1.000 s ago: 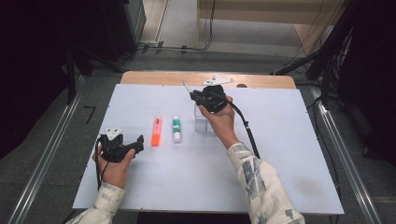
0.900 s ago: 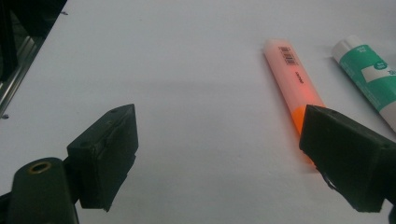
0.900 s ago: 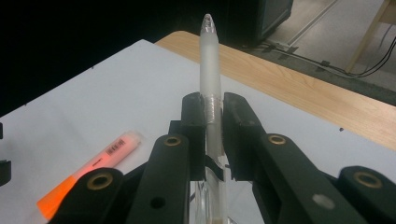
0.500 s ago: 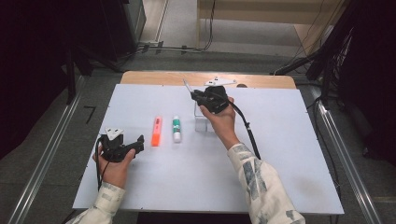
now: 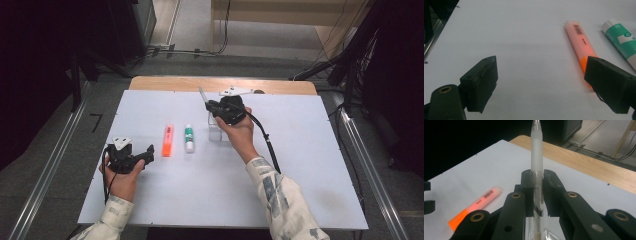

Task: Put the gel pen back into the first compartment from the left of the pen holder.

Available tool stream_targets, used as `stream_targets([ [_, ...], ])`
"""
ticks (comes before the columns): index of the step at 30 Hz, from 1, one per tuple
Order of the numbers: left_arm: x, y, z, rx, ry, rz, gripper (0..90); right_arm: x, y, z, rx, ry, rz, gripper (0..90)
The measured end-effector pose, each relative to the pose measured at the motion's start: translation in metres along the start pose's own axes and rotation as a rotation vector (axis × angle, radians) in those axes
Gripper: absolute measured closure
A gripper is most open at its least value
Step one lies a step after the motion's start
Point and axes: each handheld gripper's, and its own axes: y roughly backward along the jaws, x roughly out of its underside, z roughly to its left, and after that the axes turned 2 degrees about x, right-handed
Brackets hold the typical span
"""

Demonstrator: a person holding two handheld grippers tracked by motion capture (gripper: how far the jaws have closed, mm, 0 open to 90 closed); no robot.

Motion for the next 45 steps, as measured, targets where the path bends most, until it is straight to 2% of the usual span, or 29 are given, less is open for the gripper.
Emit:
stream_targets([
  [5, 0.000, -0.001, -0.001, 0.000, -0.006, 0.005, 12.4, 0.008, 0.007, 0.000, -0.006, 0.004, 0.016, 77.5],
  [6, 0.000, -0.001, -0.001, 0.000, -0.006, 0.005, 12.3, 0.010, 0.008, 0.000, -0.002, 0.006, 0.020, 79.7],
  [15, 0.001, -0.001, -0.001, 0.001, -0.006, 0.007, 12.3, 0.017, 0.014, 0.000, -0.006, 0.008, 0.031, 78.1],
  [24, 0.001, -0.001, -0.001, 0.001, -0.007, 0.009, 12.3, 0.023, 0.021, 0.005, -0.010, 0.006, 0.010, 67.7],
  [33, 0.001, -0.001, -0.003, -0.001, -0.016, 0.014, 12.4, 0.029, 0.036, 0.007, 0.020, -0.002, -0.023, 48.5],
  [40, 0.002, -0.001, -0.006, -0.005, -0.018, 0.014, 12.3, 0.039, 0.054, 0.006, 0.022, -0.013, -0.051, 45.9],
  [45, 0.002, -0.002, -0.008, -0.003, -0.025, 0.017, 12.3, 0.051, 0.067, 0.004, 0.022, -0.016, -0.043, 44.3],
])
